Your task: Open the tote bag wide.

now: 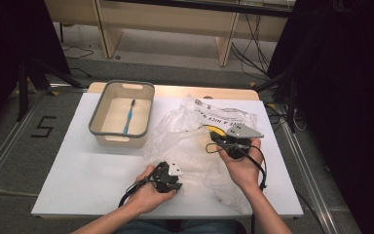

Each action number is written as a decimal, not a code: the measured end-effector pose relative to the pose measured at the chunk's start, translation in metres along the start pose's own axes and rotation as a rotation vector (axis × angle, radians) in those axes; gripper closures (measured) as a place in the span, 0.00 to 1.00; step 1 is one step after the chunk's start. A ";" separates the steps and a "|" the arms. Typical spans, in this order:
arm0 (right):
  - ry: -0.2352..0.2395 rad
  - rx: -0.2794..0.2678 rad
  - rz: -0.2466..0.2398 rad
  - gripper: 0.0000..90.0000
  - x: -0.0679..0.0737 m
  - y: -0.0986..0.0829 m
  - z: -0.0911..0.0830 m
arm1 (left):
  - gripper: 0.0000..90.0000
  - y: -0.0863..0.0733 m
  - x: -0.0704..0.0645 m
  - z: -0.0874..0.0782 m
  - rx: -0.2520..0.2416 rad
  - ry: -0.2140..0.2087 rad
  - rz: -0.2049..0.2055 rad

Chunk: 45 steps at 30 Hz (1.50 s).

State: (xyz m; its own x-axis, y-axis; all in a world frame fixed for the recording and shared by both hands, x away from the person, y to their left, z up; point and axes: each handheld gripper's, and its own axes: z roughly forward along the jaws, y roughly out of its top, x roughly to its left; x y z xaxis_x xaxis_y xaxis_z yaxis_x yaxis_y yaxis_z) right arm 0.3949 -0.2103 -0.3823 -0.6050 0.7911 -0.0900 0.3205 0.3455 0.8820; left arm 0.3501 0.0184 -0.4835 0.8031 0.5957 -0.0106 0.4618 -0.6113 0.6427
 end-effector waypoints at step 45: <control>-0.022 -0.054 0.037 1.00 0.000 0.016 0.002 | 0.59 0.025 0.020 -0.104 -0.284 0.084 -0.054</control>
State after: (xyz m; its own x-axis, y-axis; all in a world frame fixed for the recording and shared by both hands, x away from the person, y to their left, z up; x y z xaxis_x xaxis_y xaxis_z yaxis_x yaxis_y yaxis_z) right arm 0.4019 -0.2038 -0.3695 -0.5773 0.8139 -0.0661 0.3027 0.2885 0.9084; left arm 0.3379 0.0694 -0.3881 0.7409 0.6716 0.0054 0.3696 -0.4144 0.8317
